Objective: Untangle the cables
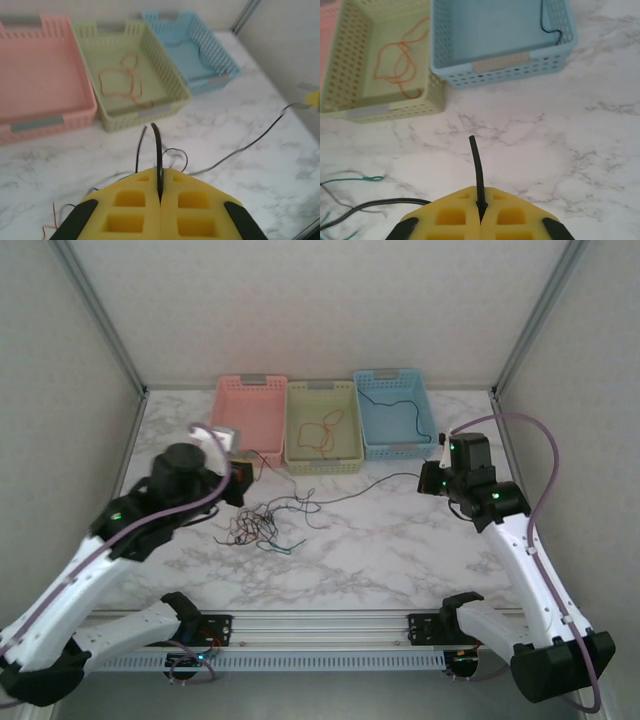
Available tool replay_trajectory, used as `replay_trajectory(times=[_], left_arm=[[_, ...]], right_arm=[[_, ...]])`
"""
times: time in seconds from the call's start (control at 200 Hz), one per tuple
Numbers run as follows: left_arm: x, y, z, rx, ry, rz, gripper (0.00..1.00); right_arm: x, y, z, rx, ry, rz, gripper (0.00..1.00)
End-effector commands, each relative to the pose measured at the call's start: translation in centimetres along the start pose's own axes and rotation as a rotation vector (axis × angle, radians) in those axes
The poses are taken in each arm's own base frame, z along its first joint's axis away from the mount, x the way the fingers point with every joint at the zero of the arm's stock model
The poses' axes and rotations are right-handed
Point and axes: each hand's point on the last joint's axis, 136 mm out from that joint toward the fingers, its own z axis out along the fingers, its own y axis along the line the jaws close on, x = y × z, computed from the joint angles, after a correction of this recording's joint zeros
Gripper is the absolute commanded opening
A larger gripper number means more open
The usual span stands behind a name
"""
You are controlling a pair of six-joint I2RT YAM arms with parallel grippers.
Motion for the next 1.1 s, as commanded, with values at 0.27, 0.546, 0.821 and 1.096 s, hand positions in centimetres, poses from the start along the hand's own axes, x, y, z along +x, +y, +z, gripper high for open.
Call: replay_trajectory(times=[0.27,0.546,0.821,1.096], left_arm=[[-4.5,2.2,-8.6,-0.115,-0.109,0.003,0.00],[-10.3,0.3,-14.4,-0.044,-0.238,-0.004,0.00],[-12.9,0.6,-17.7,-0.066,-0.328,0.022,0.00],[-13.0,0.8,-18.7,-0.068,-0.346,0.030,0.00]], right_arm=[[0.6,-2.8,1.7,0.151,0.022,-0.009,0.00],[1.4,-3.5,2.9,0.187,0.051,-0.006,0.00],[1.9,-4.3,3.8,0.236,0.086,-0.008,0.00],[2.2,-4.1,4.1,0.221,0.094,-0.002,0.00]])
